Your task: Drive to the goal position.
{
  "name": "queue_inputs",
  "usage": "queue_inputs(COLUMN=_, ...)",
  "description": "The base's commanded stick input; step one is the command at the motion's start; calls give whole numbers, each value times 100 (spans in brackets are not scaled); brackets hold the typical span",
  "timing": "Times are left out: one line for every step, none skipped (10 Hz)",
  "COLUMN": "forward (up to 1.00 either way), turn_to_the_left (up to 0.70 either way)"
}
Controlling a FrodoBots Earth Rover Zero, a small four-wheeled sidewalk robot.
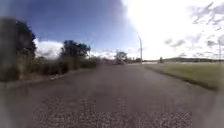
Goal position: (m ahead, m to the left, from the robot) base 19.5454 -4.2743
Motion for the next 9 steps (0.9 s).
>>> queue_inputs(forward=100, turn_to_the_left=-11)
queue_inputs(forward=100, turn_to_the_left=-25)
queue_inputs(forward=100, turn_to_the_left=-38)
queue_inputs(forward=100, turn_to_the_left=-22)
queue_inputs(forward=100, turn_to_the_left=-35)
queue_inputs(forward=100, turn_to_the_left=-39)
queue_inputs(forward=100, turn_to_the_left=-38)
queue_inputs(forward=100, turn_to_the_left=0)
queue_inputs(forward=100, turn_to_the_left=0)
